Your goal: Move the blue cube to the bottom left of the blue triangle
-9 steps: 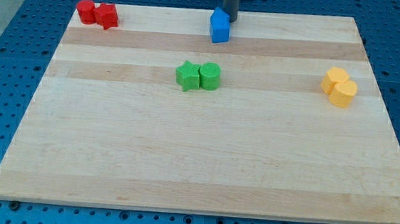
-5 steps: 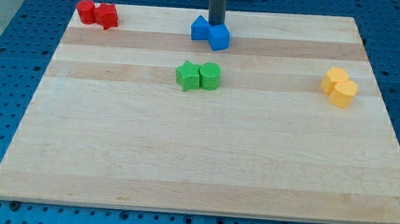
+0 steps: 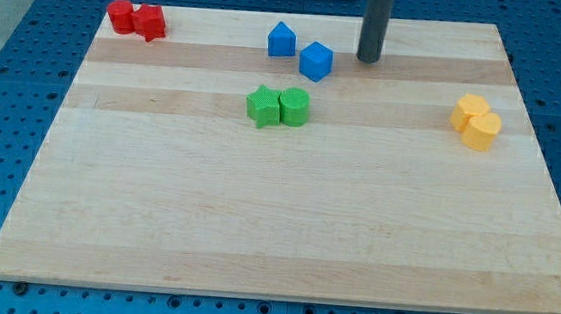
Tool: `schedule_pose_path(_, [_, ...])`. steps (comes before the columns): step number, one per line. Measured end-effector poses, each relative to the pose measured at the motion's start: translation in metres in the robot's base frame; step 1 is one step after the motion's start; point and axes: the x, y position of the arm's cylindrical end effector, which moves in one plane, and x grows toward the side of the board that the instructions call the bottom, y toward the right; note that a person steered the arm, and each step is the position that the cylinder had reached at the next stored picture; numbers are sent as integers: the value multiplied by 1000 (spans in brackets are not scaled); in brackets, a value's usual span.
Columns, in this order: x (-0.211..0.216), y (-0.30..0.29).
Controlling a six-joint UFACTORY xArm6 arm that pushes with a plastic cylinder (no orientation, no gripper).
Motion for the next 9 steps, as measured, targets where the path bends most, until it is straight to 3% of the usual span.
schedule_pose_path(2, [49,-49])
schedule_pose_path(4, [32,-58])
schedule_pose_path(6, [31,-116])
schedule_pose_path(9, [37,-69])
